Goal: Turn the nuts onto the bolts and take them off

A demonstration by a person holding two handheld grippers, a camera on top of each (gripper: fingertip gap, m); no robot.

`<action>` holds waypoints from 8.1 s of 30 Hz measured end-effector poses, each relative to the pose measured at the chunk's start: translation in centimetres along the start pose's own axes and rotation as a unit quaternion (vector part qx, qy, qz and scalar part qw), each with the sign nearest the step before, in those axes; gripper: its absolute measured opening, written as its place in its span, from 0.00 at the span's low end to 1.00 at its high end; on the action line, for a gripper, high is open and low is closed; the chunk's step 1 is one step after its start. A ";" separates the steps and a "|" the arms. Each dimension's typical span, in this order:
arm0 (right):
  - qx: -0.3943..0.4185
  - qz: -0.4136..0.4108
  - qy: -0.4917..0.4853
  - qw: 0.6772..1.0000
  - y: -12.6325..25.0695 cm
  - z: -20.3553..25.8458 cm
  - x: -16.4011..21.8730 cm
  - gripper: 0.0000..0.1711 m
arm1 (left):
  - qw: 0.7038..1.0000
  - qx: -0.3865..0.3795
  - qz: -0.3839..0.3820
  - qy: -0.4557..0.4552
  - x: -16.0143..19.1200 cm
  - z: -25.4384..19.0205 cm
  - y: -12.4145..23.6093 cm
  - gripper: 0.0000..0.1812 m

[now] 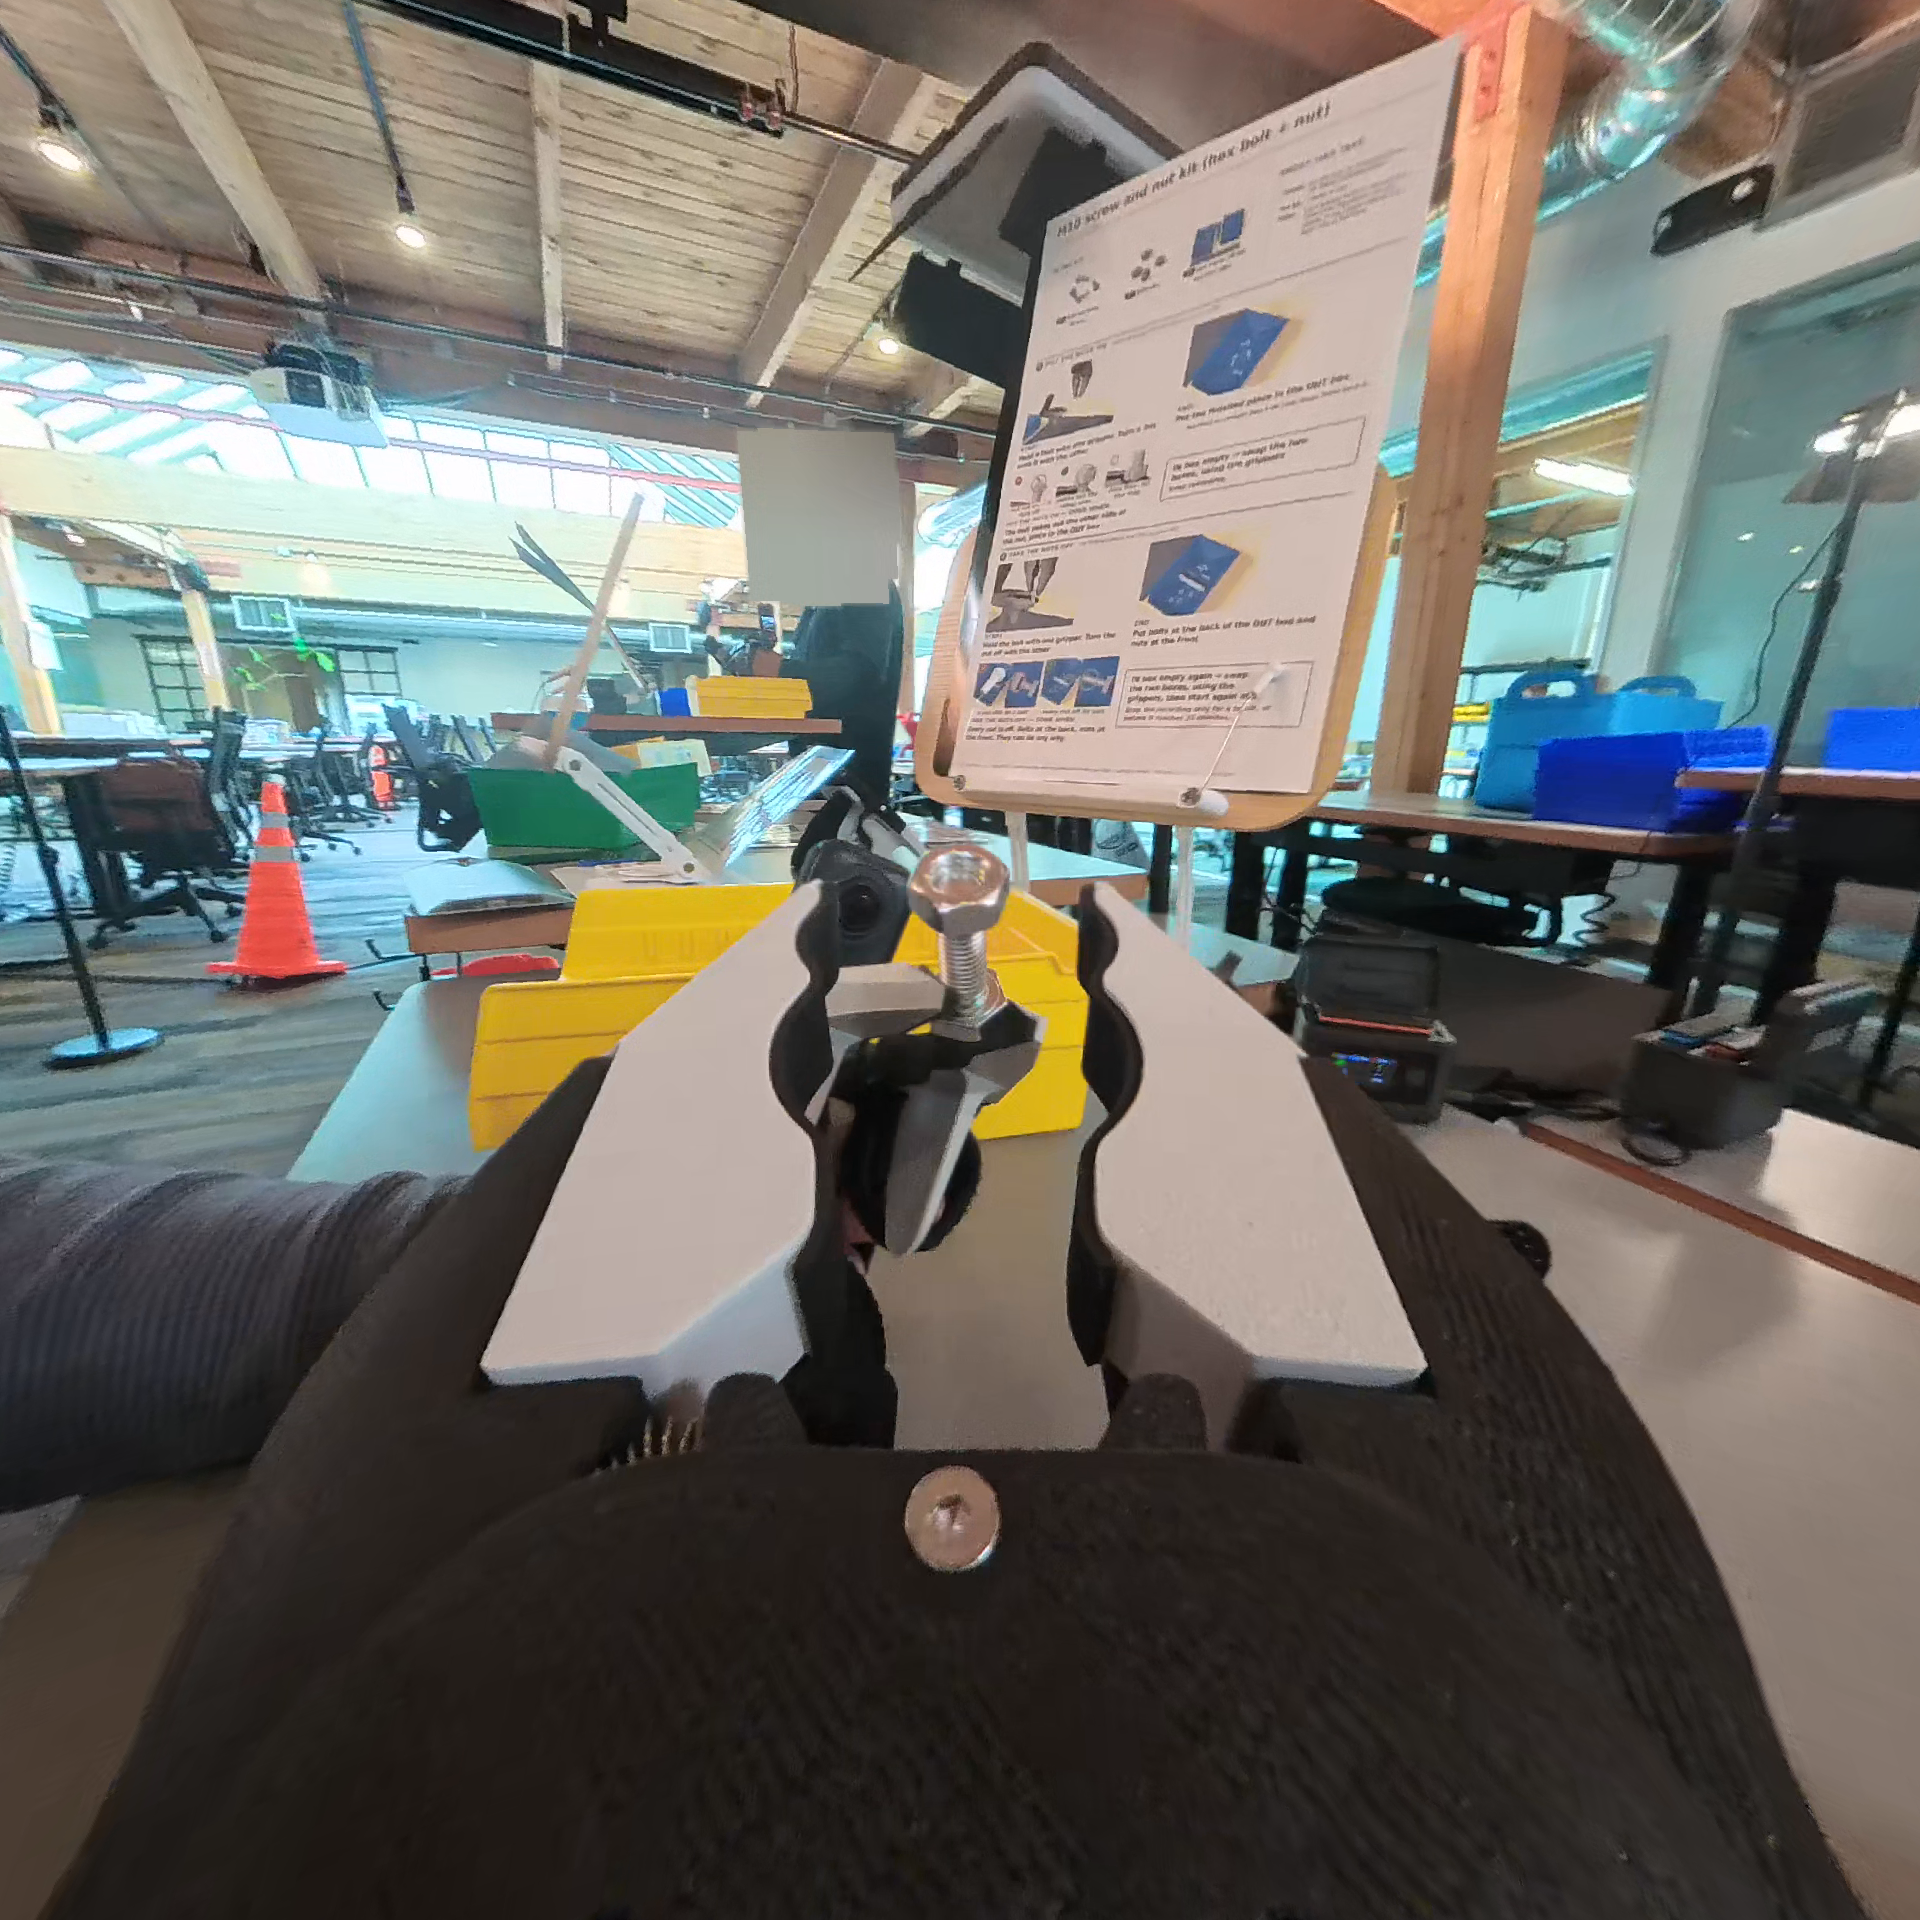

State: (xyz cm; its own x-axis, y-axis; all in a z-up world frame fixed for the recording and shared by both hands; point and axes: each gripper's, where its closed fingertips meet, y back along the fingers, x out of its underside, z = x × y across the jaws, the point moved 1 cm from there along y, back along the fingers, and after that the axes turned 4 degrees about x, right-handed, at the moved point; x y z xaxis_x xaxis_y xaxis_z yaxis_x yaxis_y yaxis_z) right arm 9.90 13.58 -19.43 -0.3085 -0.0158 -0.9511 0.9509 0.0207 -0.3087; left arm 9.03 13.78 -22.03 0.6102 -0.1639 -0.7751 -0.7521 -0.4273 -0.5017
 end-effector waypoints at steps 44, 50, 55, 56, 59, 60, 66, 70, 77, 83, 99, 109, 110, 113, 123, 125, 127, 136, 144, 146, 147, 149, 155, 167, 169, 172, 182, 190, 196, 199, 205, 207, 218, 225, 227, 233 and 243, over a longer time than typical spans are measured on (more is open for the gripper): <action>-0.074 0.145 -0.045 0.986 0.7 -0.3 2.8 0.31 | 0.946 -0.157 0.237 -0.154 4.6 3.1 0.7 0.09; -0.100 0.161 -0.025 0.982 0.3 1.4 3.8 0.42 | 0.938 -0.132 0.277 -0.161 6.5 2.7 -0.3 0.09; -0.092 0.153 -0.031 0.983 0.5 0.7 3.3 0.44 | 0.948 -0.185 0.214 -0.146 3.9 3.9 1.0 0.09; -0.091 0.150 -0.035 0.984 0.5 0.6 3.3 0.44 | 0.949 -0.187 0.210 -0.144 3.8 3.9 1.1 0.09; -0.091 0.151 -0.027 0.984 0.2 0.8 3.6 0.50 | 0.946 -0.160 0.235 -0.154 4.7 3.3 0.5 0.09; -0.098 0.153 -0.024 0.983 0.2 1.2 3.8 0.51 | 0.944 -0.149 0.249 -0.159 5.3 3.0 0.2 0.09; -0.122 0.150 -0.016 0.981 0.2 2.1 3.9 0.52 | 0.941 -0.154 0.256 -0.157 5.7 3.1 -0.1 0.09; -0.102 0.140 -0.029 0.984 0.4 0.9 3.3 0.50 | 0.944 -0.200 0.215 -0.149 3.9 4.2 1.0 0.09; -0.114 0.149 -0.024 0.982 0.1 1.8 4.1 0.50 | 0.942 -0.129 0.263 -0.164 6.1 2.4 -0.6 0.09; -0.110 0.150 -0.017 0.982 0.1 1.7 4.1 0.51 | 0.946 -0.167 0.233 -0.149 4.7 3.4 0.4 0.09; -0.108 0.166 0.002 0.980 0.3 1.5 4.5 0.52 | 0.937 -0.189 0.247 -0.160 4.8 3.9 0.8 0.09; -0.092 0.167 0.011 0.982 0.1 1.2 4.7 0.54 | 0.938 -0.179 0.247 -0.166 4.8 3.5 0.6 0.09; -0.096 0.170 0.011 0.981 0.1 1.4 4.8 0.54 | 0.938 -0.163 0.255 -0.170 5.2 3.1 0.1 0.09; -0.112 0.171 0.012 0.979 0.1 2.1 4.9 0.54 | 0.937 -0.155 0.263 -0.172 5.7 2.9 -0.1 0.09; -0.084 0.164 0.004 0.983 0.0 0.9 4.7 0.55 | 0.941 -0.244 0.190 -0.141 2.1 5.2 2.9 0.09; -0.086 0.167 0.002 0.982 0.0 1.0 5.0 0.57 | 0.945 -0.196 0.213 -0.150 3.1 4.0 1.6 0.09; -0.091 0.168 0.003 0.982 -0.1 1.3 5.1 0.57 | 0.940 -0.163 0.255 -0.157 4.9 3.3 0.6 0.09; -0.099 0.174 0.011 0.980 0.0 1.7 5.3 0.60 | 0.936 -0.224 0.235 -0.140 4.0 5.0 1.9 0.09; -0.095 0.173 -0.006 0.980 0.0 1.5 5.2 0.57 | 0.940 -0.185 0.245 -0.151 4.0 4.0 1.7 0.09; -0.101 0.178 -0.004 0.979 -0.1 1.7 5.3 0.57 | 0.934 -0.153 0.282 -0.157 5.7 3.3 0.8 0.09; -0.104 0.179 -0.003 0.978 0.0 1.9 5.4 0.57 | 0.931 -0.138 0.297 -0.160 6.4 3.0 0.5 0.09; -0.112 0.184 0.001 0.977 0.0 2.2 5.5 0.57 | 0.930 -0.130 0.305 -0.161 6.9 2.8 0.1 0.09; -0.105 0.190 0.021 0.976 0.1 2.0 5.6 0.59 | 0.941 -0.205 0.241 -0.122 4.2 4.6 1.9 0.09; -0.127 0.202 0.001 0.971 0.3 2.6 5.7 0.59 | 0.948 -0.104 0.272 -0.125 6.3 2.0 -0.1 0.09; -0.146 0.211 -0.002 0.966 0.4 3.2 6.0 0.59 | 0.947 -0.107 0.281 -0.117 6.7 2.2 -0.1 0.09; -0.149 0.224 0.010 0.963 0.7 3.2 6.3 0.59 | 0.952 -0.121 0.262 -0.102 6.0 2.6 0.3 0.09; -0.134 0.208 -0.018 0.969 1.0 2.0 5.2 0.59 | 0.952 -0.150 0.241 -0.114 4.6 3.1 1.1 0.09; -0.146 0.216 0.008 0.965 0.8 3.0 5.9 0.65 | 0.947 -0.163 0.254 -0.110 5.1 3.5 1.2 0.09; -0.136 0.201 -0.009 0.970 1.0 2.0 4.9 0.58 | 0.950 -0.173 0.234 -0.114 4.0 3.5 1.6 0.09; -0.140 0.208 0.001 0.968 0.8 2.6 5.4 0.59 | 0.945 -0.125 0.269 -0.136 5.6 2.1 0.3 0.09; -0.143 0.213 0.019 0.966 0.7 3.0 5.6 0.65 | 0.945 -0.174 0.250 -0.123 4.7 3.6 1.3 0.09; -0.146 0.206 0.006 0.967 1.1 2.6 5.0 0.59 | 0.944 -0.230 0.211 -0.110 3.0 4.9 2.8 0.09; -0.052 0.182 -0.002 0.982 1.1 -0.9 4.2 0.11 | 0.909 -0.188 0.303 -0.215 5.9 4.0 1.3 0.09; -0.067 0.194 0.003 0.979 1.5 -0.5 4.1 0.00 | 0.914 -0.158 0.299 -0.225 6.4 3.3 0.7 0.09; -0.063 0.193 0.007 0.979 1.6 -0.5 4.1 0.00 | 0.913 -0.160 0.301 -0.225 6.4 3.4 0.7 0.09; -0.047 0.186 0.030 0.981 1.7 -0.8 3.5 0.00 | 0.926 -0.144 0.280 -0.209 6.2 2.9 0.2 0.09; -0.039 0.213 0.041 0.975 2.3 -0.7 5.0 0.21 | 0.918 -0.164 0.291 -0.212 6.4 3.4 0.3 0.09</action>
State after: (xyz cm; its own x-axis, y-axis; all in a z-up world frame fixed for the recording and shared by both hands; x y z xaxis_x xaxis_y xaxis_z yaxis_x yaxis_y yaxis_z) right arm 10.57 14.29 -24.89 0.1107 0.0901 -0.9898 0.9894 0.0840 0.1183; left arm 11.87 15.62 -28.40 -0.0752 -0.1174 -0.9902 -0.7622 -0.6335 0.1330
